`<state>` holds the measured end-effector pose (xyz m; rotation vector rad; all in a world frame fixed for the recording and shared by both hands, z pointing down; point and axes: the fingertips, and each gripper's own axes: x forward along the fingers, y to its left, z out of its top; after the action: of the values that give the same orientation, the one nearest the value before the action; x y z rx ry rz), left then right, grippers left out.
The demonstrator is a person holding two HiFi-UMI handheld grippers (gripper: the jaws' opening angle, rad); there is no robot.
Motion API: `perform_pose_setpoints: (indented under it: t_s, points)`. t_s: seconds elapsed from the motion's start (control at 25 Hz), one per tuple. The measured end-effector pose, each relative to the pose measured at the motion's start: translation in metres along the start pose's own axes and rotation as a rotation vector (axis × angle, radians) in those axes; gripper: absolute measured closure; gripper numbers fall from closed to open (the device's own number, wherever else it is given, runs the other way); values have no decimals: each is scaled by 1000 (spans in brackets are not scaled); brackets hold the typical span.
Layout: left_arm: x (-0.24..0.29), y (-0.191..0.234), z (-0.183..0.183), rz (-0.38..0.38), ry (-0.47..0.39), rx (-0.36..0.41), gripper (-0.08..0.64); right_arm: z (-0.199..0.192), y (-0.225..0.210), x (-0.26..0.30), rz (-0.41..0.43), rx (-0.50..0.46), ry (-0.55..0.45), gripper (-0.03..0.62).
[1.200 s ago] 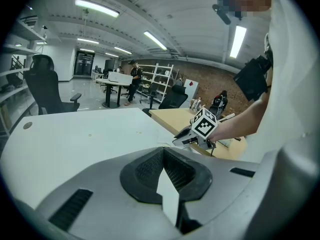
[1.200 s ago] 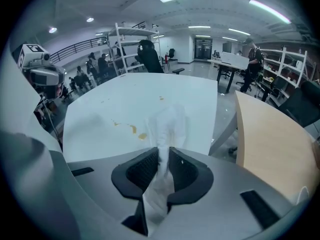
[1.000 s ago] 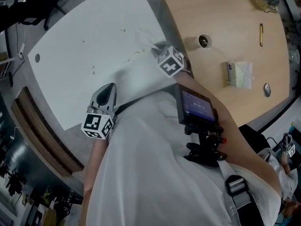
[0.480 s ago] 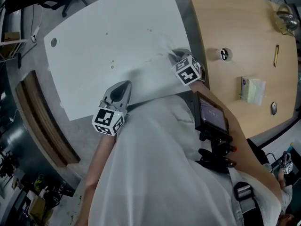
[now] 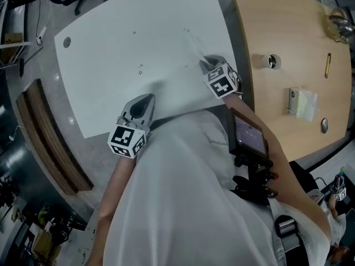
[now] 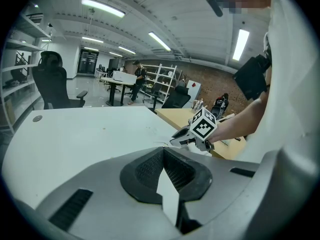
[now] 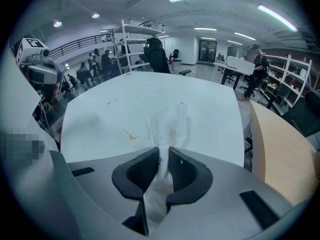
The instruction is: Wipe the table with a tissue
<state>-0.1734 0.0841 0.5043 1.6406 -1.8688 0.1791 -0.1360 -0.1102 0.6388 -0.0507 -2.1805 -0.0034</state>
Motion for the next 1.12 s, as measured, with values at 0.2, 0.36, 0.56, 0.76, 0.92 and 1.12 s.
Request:
perform_pose_setpoints:
  t_s: [0.2,0.36,0.56,0.76,0.92,1.12]
  points:
    - [-7,3,1,-3,-9,5,554,8,16,6,14,-8,-5,526]
    - [-11,8,-4,-2,-7,-1,554,15,40,12,66,-58,2,526]
    - [-12,9,-5,-12,-6,0,554,13,65,12,217,-94,33,526]
    - [-6,8,4,-30,-23,12,554,8,22,-15,128,45,-88,526]
    - [-5,7,2,-40,-23,10,554,-18,-2,-20,58,68,-48,526]
    - [-10,7,-4,-38,-20,1,554,-18,16,-8,20,59,-9,526]
